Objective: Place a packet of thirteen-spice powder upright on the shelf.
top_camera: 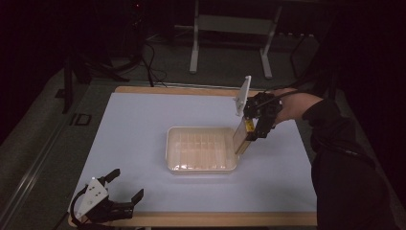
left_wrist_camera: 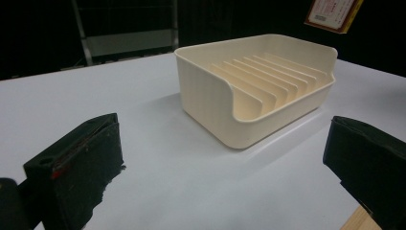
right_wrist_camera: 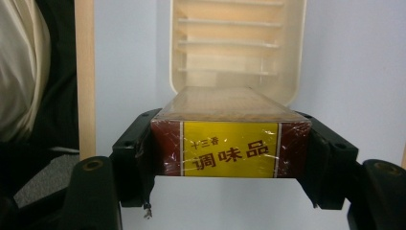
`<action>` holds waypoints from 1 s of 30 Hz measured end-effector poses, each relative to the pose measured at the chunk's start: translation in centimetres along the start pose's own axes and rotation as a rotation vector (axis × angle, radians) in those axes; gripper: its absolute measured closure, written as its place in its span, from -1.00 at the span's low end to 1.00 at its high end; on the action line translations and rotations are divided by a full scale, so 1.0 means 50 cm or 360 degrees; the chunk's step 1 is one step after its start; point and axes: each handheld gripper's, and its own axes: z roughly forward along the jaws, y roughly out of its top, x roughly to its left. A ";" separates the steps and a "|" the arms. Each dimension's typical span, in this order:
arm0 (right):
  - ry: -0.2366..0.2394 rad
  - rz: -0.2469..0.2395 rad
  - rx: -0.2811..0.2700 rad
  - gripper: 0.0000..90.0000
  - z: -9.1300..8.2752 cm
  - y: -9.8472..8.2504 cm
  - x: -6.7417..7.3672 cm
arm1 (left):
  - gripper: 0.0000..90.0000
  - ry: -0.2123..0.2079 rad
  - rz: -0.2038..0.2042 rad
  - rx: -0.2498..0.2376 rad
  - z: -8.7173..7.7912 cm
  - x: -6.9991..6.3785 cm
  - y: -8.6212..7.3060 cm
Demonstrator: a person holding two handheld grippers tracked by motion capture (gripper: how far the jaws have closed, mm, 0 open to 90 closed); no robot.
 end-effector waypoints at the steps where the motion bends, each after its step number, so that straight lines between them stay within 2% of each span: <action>1: 0.0010 -0.0001 -0.0006 -0.29 0.001 0.005 0.000 | -1.00 -0.0001 0.0001 0.0002 0.000 0.000 0.000; 6: 0.0027 -0.0014 -0.0026 -0.29 0.016 0.031 0.001 | -1.00 -0.0004 0.0008 -0.0004 -0.002 -0.001 0.001; 14: 0.0023 -0.0024 -0.0106 -0.29 0.036 0.056 -0.002 | -1.00 -0.0007 0.0007 -0.0008 -0.002 -0.001 0.001; 23: 0.0021 -0.0015 -0.0265 -0.29 0.056 0.076 -0.011 | -1.00 -0.0011 0.0008 -0.0006 -0.002 -0.001 0.001; 25: 0.0004 -0.0016 -0.0286 -0.29 0.062 0.081 -0.013 | -1.00 -0.0012 0.0009 -0.0006 -0.001 -0.001 0.001; 30: 0.0023 -0.0018 -0.0309 -0.29 0.077 0.093 -0.015 | -1.00 -0.0016 0.0009 -0.0002 0.000 -0.001 0.001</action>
